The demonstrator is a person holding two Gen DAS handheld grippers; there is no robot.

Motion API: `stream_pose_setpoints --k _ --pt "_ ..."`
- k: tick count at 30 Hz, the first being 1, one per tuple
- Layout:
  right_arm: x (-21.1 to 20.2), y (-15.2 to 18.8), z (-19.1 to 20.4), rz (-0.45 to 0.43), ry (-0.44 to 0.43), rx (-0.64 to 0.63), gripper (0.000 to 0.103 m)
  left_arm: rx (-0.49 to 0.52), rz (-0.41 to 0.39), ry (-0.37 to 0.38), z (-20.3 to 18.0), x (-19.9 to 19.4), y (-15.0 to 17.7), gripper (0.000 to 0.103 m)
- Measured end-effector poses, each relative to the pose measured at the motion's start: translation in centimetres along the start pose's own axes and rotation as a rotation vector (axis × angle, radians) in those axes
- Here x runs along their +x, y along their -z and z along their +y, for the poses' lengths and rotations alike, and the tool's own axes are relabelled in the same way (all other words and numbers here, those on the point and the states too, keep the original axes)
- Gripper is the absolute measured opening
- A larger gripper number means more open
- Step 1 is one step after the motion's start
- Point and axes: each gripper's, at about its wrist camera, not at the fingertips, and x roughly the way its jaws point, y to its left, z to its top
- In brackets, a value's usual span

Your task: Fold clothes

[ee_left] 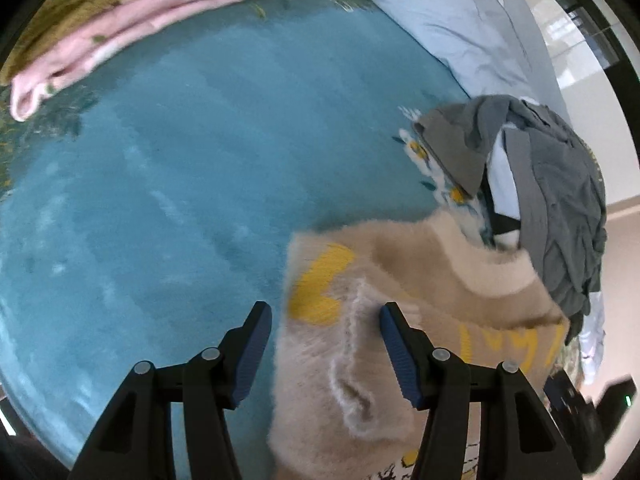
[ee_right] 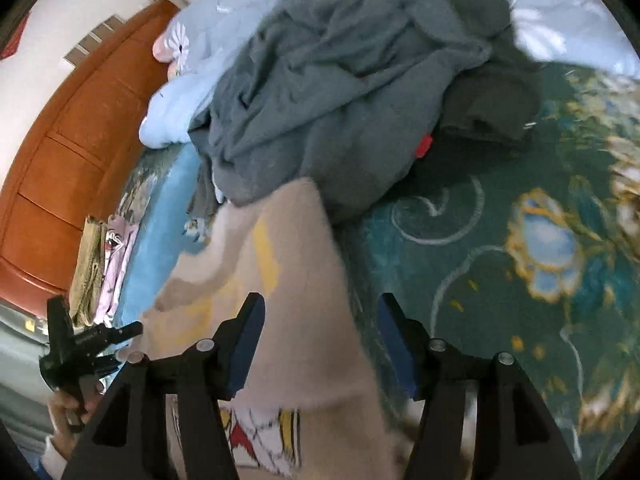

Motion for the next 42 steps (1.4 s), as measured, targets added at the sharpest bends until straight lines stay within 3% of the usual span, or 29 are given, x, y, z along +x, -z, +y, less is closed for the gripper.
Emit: stream_pose_setpoints --k 6,8,11,13,15,18,22,23,26,31,34,35,37,39,42 --pt "5.0 -2.7 0.1 0.094 -0.071 0.032 0.06 -0.017 0.021 0.039 0.2 0.8 -0.4 0.06" --pt "6.1 -3.1 0.5 0.107 -0.075 0.04 0.059 -0.005 0.011 0.04 0.0 0.6 -0.3 0.055" --pt "6.4 -2.9 1.6 0.116 -0.028 0.006 0.045 0.011 -0.004 0.04 -0.2 0.5 -0.2 0.038" --pt "6.0 -2.6 3.0 0.096 0.007 -0.052 0.036 0.02 -0.021 0.047 -0.4 0.1 -0.1 0.033" --pt "5.5 -2.3 4.3 0.077 0.042 -0.11 0.026 0.018 -0.083 0.108 -0.3 -1.9 0.3 0.029" --pt "3.0 -2.0 7.2 0.0 0.02 -0.212 0.021 0.03 -0.197 0.215 -0.1 -5.3 0.6 0.027" --pt "0.6 -3.9 11.4 -0.102 -0.028 -0.324 0.021 0.023 -0.339 0.27 0.7 -7.6 -1.4 0.027" --pt "0.3 -4.7 12.2 -0.123 -0.035 -0.34 0.021 0.01 -0.343 0.268 0.9 -7.5 -2.4 0.027" --pt "1.3 -7.6 14.1 -0.147 -0.041 -0.35 0.021 -0.044 -0.29 0.223 1.4 -5.8 -5.4 0.028" --pt "7.5 -8.8 16.1 -0.041 0.057 -0.36 0.021 -0.074 -0.182 0.108 2.2 -2.6 -5.9 0.032" --pt "9.2 -8.6 16.3 -0.018 0.113 -0.371 0.027 -0.115 -0.149 0.137 3.7 -2.3 -5.0 0.037" --pt "9.5 -8.5 16.3 -0.017 0.128 -0.373 0.029 -0.137 -0.138 0.147 4.3 -2.3 -4.6 0.044" --pt "8.4 -8.6 15.7 -0.039 0.123 -0.356 0.038 -0.185 -0.121 0.156 5.4 -2.3 -3.2 0.049" --pt "6.5 -8.3 14.6 -0.073 0.111 -0.336 0.04 -0.22 -0.078 0.153 6.0 -1.8 -2.2 0.05" --pt "3.9 -6.1 11.6 -0.052 0.055 -0.277 0.04 -0.258 -0.024 0.176 5.8 -1.4 -0.6 0.05"
